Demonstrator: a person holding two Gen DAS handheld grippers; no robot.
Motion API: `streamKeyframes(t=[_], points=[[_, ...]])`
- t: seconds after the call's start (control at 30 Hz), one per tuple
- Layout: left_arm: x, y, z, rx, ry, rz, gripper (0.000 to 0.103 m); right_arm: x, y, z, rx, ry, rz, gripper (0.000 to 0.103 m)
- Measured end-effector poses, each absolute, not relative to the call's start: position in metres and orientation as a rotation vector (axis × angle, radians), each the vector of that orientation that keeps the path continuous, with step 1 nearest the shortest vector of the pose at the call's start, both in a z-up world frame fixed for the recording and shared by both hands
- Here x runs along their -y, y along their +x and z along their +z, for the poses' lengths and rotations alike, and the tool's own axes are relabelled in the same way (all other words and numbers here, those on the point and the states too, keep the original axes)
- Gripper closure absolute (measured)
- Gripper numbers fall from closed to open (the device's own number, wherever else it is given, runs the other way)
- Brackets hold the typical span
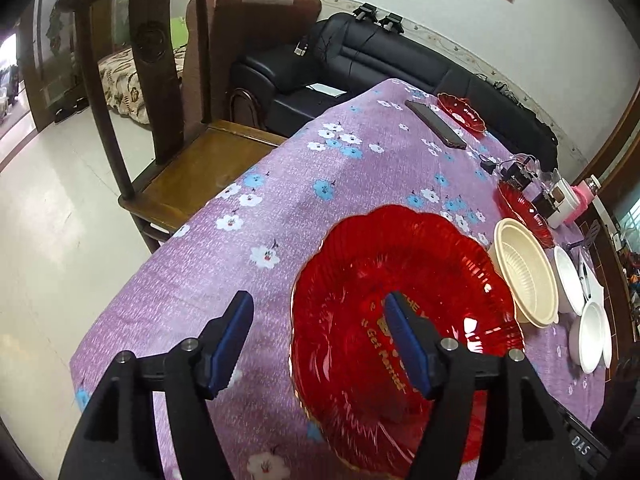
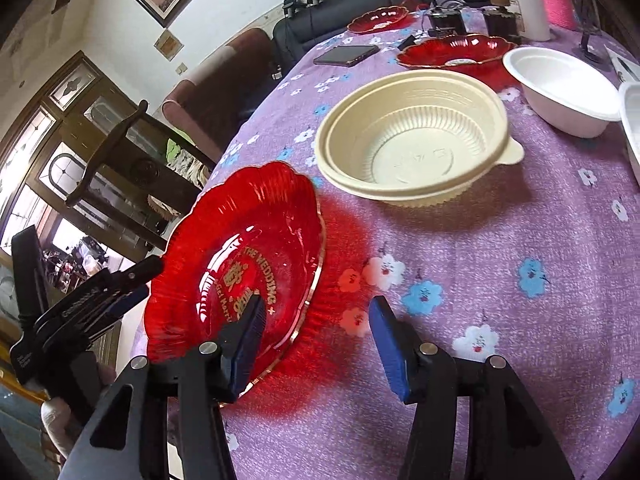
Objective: Organize plates and bowls
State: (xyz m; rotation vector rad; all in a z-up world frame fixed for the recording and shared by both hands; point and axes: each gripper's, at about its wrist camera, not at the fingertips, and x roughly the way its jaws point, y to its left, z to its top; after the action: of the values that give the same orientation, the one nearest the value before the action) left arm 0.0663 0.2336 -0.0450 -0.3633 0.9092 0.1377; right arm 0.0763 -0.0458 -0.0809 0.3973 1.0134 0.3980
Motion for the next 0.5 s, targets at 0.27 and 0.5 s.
streamKeyframes(t=[0.27, 0.5], points=[[-0.208, 0.035, 0.009, -0.833, -0.306, 0.099, 0.028, 0.084, 0.056, -0.045, -0.910, 0.353, 0.362, 0.045], [-0.159, 0.024, 0.075, -0.752, -0.230, -0.039, 0.024, 0.135, 0.045, 0.017, -0.801, 0.332, 0.305, 0.045]])
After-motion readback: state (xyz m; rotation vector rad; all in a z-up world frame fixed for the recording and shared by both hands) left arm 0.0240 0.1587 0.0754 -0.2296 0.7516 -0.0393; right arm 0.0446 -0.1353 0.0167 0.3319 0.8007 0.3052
